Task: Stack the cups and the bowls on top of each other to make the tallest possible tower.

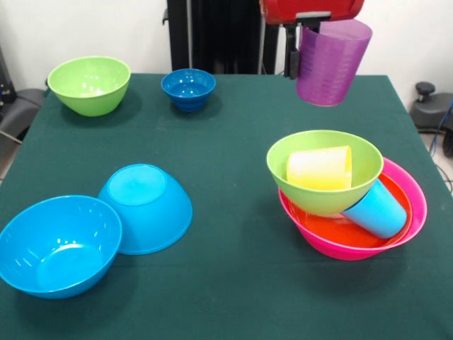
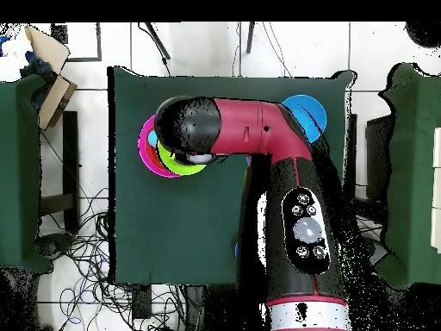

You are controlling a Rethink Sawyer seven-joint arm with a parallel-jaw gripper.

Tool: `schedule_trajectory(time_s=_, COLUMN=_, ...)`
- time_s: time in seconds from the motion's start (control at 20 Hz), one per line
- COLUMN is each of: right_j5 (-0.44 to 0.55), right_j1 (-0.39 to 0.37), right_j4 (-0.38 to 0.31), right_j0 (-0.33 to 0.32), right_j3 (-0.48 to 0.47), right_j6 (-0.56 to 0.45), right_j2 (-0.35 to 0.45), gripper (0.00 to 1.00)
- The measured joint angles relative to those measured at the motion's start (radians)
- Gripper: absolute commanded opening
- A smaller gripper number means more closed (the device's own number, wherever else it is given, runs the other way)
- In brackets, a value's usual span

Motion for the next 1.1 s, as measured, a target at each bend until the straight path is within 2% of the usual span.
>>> schedule_trajectory(time_s=0.4, right_j5=-0.011, right_j1=0.015, right_j4=-0.004, right_j0=0.0, right_j3=-0.007, right_j6=0.0, right_j2=0.008, gripper=0.0)
schedule_trajectory(time_s=1.1, right_j5=-0.132, right_j1=0.102, right_j4=-0.03, right_j0=0.0, right_j3=-0.007, right_j6=0.0, right_j2=0.008, gripper=0.0)
